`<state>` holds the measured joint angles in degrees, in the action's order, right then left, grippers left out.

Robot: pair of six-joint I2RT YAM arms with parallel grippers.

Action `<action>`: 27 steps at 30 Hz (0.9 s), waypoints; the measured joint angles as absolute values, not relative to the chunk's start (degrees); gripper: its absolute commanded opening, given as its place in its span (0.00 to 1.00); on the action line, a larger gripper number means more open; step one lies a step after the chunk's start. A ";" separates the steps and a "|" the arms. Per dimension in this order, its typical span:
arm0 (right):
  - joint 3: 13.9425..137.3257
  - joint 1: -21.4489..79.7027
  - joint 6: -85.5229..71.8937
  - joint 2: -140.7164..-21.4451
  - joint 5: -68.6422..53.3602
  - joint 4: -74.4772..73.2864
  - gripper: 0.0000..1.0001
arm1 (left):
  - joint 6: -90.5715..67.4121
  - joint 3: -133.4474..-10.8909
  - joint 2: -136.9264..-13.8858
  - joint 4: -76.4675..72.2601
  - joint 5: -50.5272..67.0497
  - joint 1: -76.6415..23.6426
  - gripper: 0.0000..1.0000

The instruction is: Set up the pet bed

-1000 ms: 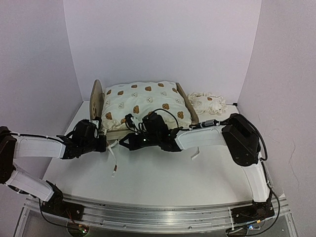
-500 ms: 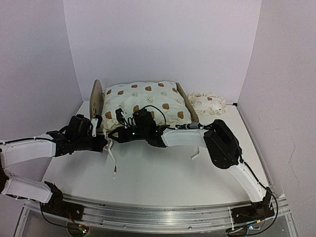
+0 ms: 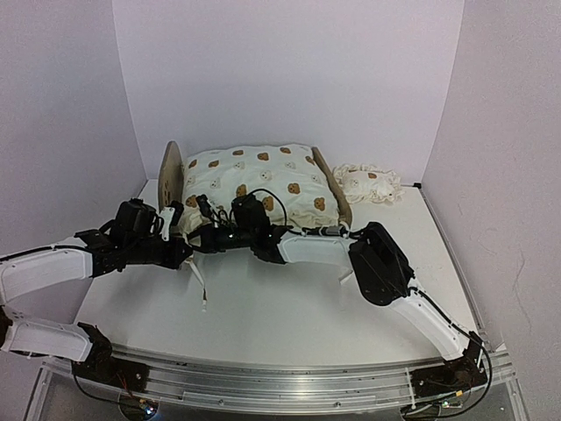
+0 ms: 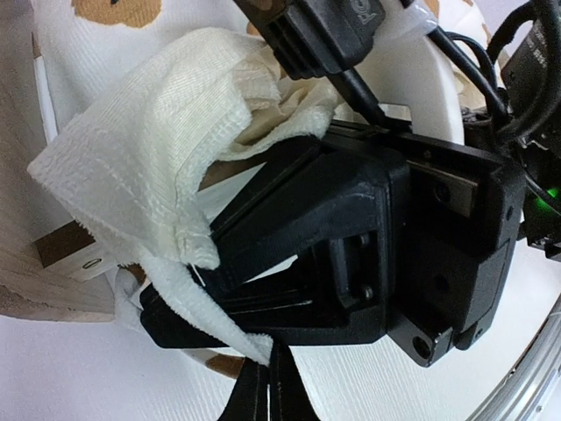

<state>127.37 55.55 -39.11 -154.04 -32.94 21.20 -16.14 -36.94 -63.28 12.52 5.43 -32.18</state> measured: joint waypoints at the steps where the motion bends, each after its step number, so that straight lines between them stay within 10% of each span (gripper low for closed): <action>1: 127.20 55.49 -39.83 -154.06 -33.51 21.84 0.00 | -15.47 -37.18 -63.22 12.69 5.74 -32.18 0.00; 17: 119.83 56.96 -44.46 -155.00 -36.51 28.81 0.00 | -7.00 -38.66 -61.32 16.56 11.18 -32.08 0.04; 27: 123.56 57.04 -46.05 -156.39 -35.77 28.67 0.00 | 11.47 -44.46 -64.61 23.03 17.37 -32.32 0.61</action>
<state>123.56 57.04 -46.05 -156.39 -35.77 28.67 11.47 -44.46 -64.61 23.03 17.37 -32.32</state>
